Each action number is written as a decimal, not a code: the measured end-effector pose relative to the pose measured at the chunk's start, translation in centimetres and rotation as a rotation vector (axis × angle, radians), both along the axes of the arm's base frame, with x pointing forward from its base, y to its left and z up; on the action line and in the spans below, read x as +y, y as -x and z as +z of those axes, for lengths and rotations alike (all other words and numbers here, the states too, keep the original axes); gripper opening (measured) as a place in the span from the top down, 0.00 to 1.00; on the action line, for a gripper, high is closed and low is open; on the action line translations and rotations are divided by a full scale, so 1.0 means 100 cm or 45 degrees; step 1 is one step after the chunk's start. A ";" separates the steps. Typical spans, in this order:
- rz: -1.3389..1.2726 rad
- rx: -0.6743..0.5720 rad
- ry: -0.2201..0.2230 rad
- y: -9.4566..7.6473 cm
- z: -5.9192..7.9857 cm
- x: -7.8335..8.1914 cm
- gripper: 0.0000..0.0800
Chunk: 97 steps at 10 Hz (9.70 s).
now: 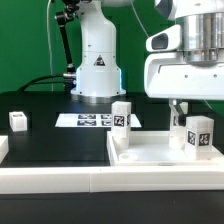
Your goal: Assemble square table
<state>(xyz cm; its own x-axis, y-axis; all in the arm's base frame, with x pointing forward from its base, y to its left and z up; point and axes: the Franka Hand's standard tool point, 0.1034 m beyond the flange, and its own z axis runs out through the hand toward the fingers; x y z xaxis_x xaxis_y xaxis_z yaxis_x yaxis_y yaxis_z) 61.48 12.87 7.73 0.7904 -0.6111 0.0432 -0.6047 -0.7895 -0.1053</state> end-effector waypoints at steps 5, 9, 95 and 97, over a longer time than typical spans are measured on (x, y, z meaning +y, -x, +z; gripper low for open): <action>0.482 -0.021 0.095 -0.001 0.002 0.001 0.19; 0.797 -0.029 0.140 -0.002 0.001 -0.004 0.19; 1.430 0.838 -0.049 0.208 -0.052 -0.306 0.19; 1.368 0.831 0.013 0.209 -0.053 -0.313 0.19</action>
Offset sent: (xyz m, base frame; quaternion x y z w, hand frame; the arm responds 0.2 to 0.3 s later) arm 0.0045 0.0023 0.0037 -0.0072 0.0004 -0.2416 0.9703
